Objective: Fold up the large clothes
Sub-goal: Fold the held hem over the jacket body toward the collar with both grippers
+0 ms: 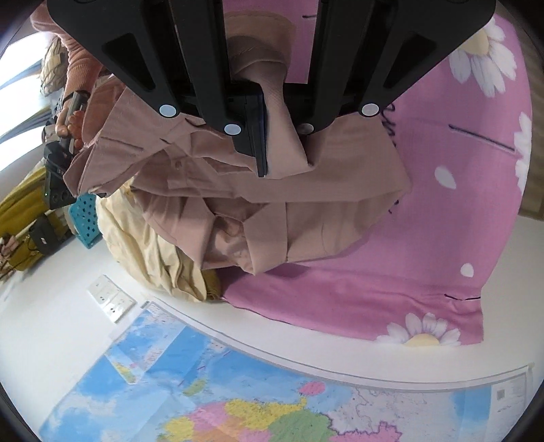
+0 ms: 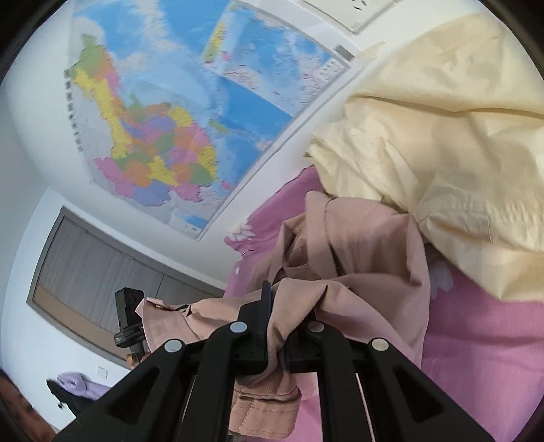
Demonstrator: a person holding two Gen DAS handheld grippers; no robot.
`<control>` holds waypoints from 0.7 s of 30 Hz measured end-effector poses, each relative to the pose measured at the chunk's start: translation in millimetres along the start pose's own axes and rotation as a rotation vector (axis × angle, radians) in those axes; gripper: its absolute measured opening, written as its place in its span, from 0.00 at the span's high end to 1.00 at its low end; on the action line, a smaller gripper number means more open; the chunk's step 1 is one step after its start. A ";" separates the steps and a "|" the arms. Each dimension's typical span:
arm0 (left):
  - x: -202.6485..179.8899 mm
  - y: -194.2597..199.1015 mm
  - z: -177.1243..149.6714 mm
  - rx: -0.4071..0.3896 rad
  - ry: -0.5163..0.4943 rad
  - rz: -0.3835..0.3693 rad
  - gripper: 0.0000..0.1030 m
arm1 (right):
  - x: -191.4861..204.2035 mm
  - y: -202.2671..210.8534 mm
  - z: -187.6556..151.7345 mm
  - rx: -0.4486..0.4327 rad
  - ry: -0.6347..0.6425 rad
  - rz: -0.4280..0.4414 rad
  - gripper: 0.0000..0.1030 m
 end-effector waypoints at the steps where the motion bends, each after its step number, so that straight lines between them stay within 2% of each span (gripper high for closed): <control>1: 2.0 -3.6 3.4 0.006 0.009 0.001 0.96 | -4.3 -3.5 3.9 0.003 -0.009 -0.008 0.94; 13: 23.8 -58.6 29.7 0.066 0.070 0.056 0.96 | -43.3 -39.6 26.7 0.047 -0.094 -0.083 0.93; 21: 29.1 -78.4 34.0 0.067 0.063 0.112 0.95 | -57.6 -47.0 28.2 0.053 -0.138 -0.089 0.85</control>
Point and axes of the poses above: each gripper's, at about its wrist camera, not at the fingertips, and y roughly against the way its jaws point, x to its left, z to its top, the point moved 10 cm from there along -y, roughly the way its jaws point, and after that the axes turned 2 degrees about y, right-handed, at the moved point
